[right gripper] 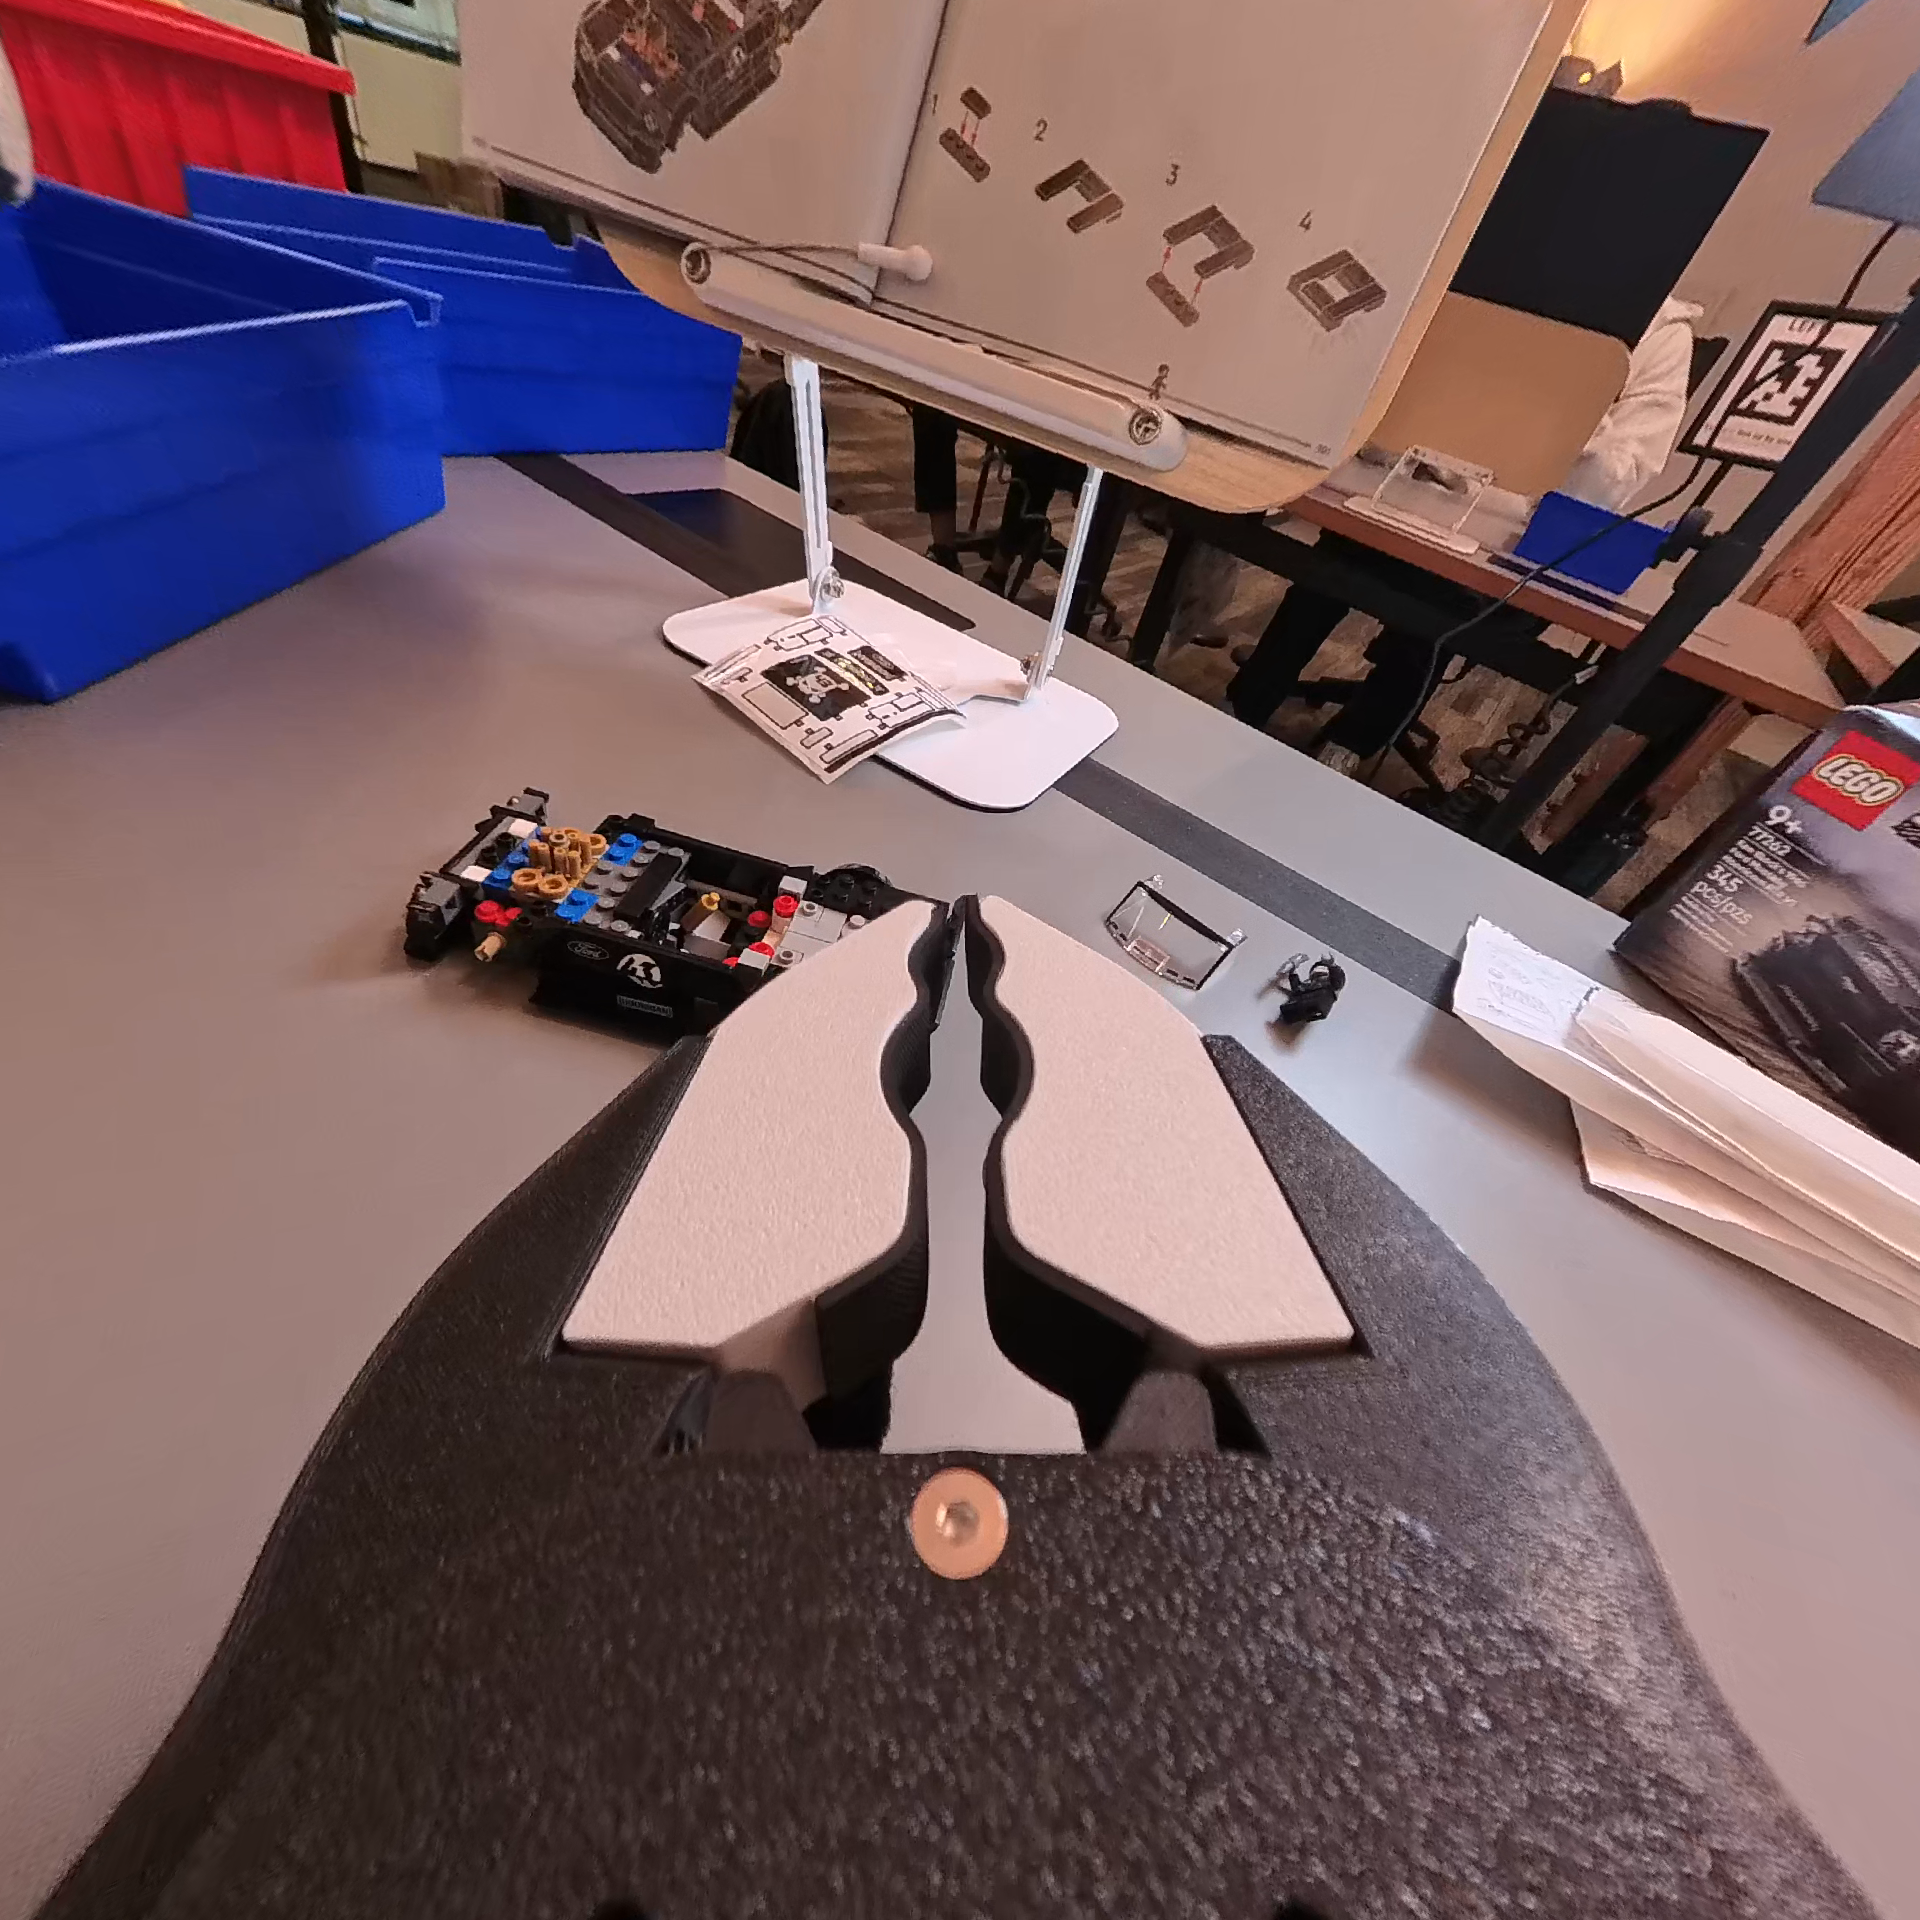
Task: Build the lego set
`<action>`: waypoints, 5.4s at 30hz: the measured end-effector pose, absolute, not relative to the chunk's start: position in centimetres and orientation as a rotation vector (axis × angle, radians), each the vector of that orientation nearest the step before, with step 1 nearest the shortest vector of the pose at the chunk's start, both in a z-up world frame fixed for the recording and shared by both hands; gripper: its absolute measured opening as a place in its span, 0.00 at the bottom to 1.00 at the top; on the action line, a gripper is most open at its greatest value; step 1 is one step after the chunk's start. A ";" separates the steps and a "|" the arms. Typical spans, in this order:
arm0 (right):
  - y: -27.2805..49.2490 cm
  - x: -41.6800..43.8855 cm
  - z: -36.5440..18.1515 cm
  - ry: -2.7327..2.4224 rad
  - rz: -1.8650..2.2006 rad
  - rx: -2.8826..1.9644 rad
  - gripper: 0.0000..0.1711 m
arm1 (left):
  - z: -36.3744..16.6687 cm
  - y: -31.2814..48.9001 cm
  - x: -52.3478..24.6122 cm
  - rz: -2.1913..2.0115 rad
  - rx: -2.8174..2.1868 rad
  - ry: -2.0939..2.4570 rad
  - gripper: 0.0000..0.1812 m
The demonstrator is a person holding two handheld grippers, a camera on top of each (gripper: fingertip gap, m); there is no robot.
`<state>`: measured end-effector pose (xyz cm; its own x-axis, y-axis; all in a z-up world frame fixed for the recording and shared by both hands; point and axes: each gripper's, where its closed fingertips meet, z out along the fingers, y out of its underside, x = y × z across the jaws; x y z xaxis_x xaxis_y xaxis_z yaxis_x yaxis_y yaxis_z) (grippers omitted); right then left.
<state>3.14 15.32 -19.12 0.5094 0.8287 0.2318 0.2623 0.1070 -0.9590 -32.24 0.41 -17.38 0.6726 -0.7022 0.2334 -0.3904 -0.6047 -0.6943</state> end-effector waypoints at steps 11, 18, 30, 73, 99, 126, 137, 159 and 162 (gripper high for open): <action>15.5 2.7 -19.6 -1.019 0.519 -1.459 0.02 | -13.3 0.9 -28.0 -0.453 -1.911 0.816 0.06; 15.1 2.1 -20.0 -1.055 0.499 -1.450 0.02 | -15.7 -0.5 -29.4 -0.294 -1.975 0.881 0.07; 14.9 2.0 -20.0 -1.065 0.499 -1.441 0.02 | -24.1 -1.5 -35.1 0.027 -2.426 1.038 0.14; 14.4 4.6 -16.1 -0.982 0.543 -1.348 0.02 | -29.8 -1.9 -4.1 -0.345 -2.374 1.474 0.07; 14.9 4.6 -16.9 -0.978 0.555 -1.392 0.02 | -26.1 -1.3 -49.4 0.464 -2.987 0.405 0.17; 15.8 4.8 -18.1 -0.980 0.541 -1.436 0.02 | -30.2 3.7 -47.2 0.109 -3.012 0.516 0.16; 15.6 4.6 -18.3 -0.988 0.547 -1.439 0.02 | -27.2 -0.3 -40.5 -0.438 -2.977 0.771 0.18; 15.7 4.4 -18.6 -0.988 0.536 -1.450 0.02 | -30.2 8.0 -42.2 -0.111 -2.804 0.674 0.24; 15.7 4.4 -18.7 -0.989 0.536 -1.452 0.02 | -30.2 8.4 -42.0 -0.132 -2.782 0.673 0.21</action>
